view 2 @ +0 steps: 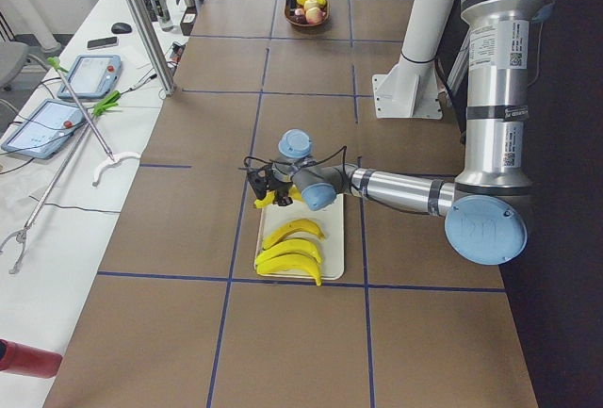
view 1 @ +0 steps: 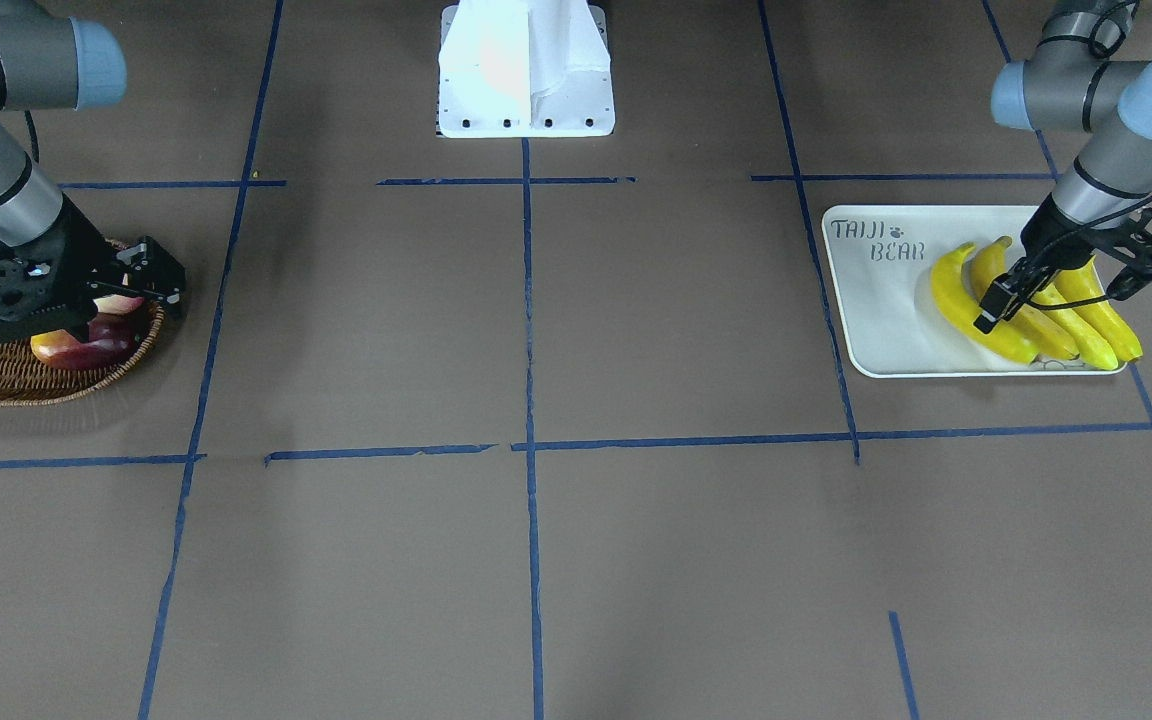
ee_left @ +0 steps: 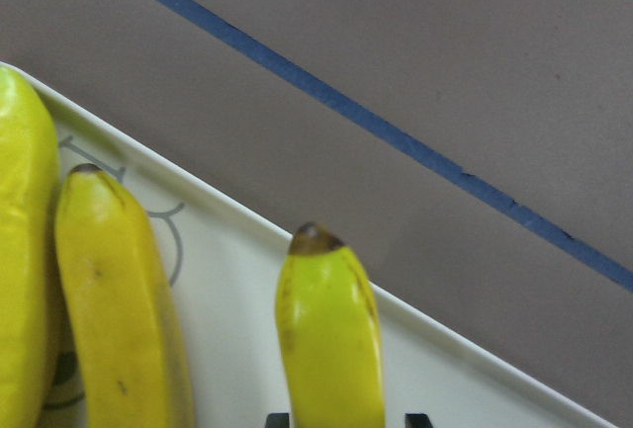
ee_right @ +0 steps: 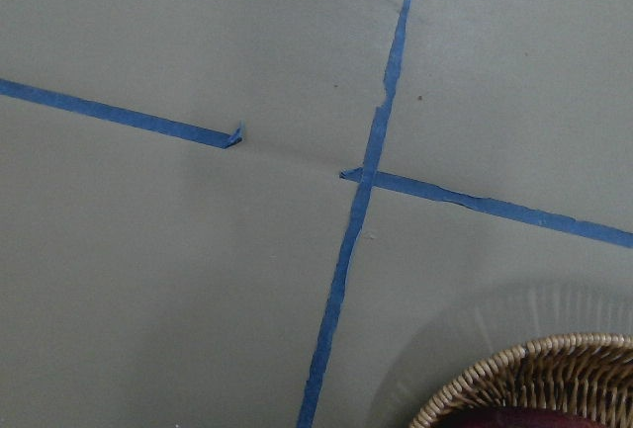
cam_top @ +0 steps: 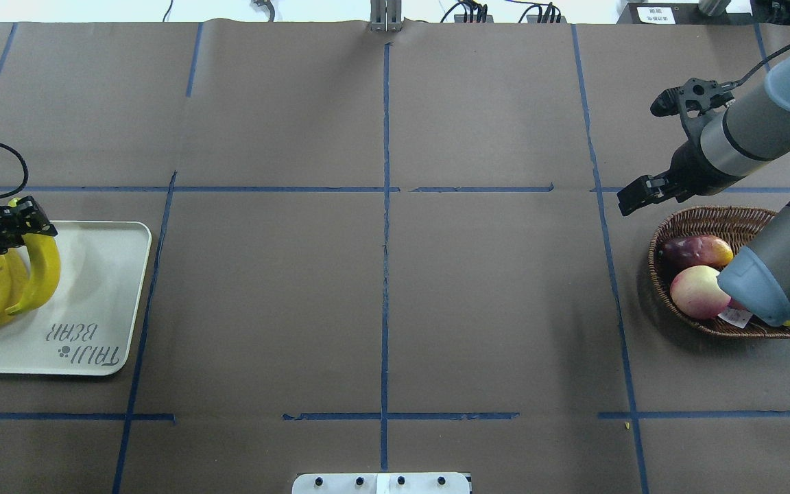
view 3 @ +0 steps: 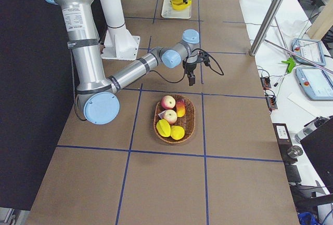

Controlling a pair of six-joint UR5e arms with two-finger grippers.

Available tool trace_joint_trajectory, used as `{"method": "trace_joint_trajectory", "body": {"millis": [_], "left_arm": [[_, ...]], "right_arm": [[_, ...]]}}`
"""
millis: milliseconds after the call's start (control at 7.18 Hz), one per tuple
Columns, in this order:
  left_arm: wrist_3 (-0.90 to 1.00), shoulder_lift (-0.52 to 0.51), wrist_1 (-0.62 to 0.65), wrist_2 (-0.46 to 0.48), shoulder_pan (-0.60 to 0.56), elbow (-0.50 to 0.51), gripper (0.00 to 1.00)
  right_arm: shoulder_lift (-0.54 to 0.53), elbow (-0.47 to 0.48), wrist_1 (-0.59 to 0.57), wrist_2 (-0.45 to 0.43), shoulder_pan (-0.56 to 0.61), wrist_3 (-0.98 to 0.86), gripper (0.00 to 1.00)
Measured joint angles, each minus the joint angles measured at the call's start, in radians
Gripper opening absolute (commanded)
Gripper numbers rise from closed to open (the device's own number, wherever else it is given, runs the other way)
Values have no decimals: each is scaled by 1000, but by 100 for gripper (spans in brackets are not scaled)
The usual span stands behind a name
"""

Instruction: Transfer all bananas from basket to plate

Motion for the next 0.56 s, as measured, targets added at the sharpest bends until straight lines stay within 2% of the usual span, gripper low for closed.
{"method": "trace_joint_trajectory", "body": {"millis": [279, 557], "left_arm": [[264, 40, 15, -70, -91, -8, 100], [559, 49, 102, -171, -216, -10, 100]], "right_arm": [[-26, -5, -7, 32, 58, -84, 99], [-52, -13, -61, 42, 147, -251, 99]]}}
